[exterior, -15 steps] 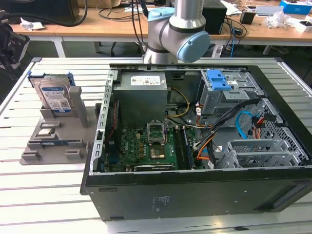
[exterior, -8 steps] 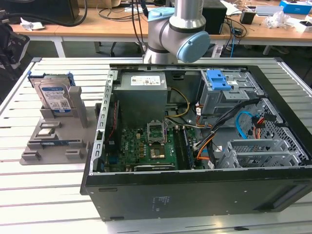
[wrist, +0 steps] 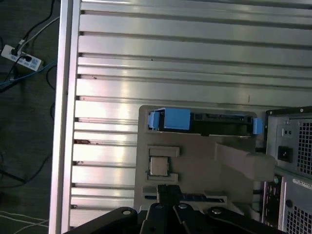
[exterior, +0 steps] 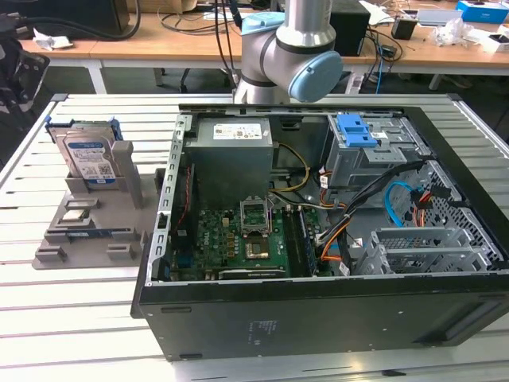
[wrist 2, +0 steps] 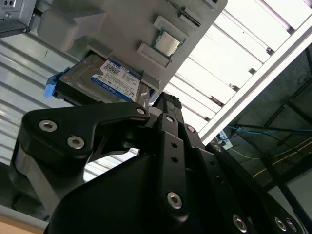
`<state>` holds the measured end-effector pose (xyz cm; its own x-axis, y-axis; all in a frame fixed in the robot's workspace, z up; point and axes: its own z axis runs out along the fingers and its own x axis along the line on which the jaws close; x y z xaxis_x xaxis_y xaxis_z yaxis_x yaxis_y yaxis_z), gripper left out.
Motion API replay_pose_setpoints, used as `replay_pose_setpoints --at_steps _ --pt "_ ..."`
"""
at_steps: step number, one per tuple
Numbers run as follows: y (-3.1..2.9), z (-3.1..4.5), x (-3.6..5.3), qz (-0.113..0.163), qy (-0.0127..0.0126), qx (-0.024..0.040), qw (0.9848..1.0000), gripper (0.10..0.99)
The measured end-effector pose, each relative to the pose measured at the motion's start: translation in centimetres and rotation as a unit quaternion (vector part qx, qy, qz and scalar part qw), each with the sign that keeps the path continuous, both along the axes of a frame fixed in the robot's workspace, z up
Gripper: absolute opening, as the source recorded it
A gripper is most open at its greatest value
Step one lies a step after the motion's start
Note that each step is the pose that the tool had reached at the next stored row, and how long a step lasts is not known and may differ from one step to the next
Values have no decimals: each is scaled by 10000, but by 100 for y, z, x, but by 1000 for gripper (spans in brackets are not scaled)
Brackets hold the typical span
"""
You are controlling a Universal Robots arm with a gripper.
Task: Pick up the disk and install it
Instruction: 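Pick up the disk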
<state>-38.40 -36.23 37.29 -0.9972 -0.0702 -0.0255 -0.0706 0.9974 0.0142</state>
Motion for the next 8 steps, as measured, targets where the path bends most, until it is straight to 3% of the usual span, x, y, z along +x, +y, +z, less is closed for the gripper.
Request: replay_pose_setpoints --at_steps 4,8 --pt "0 0 0 410 0 0 9992 106" --pt "0 0 0 731 0 0 9973 106"
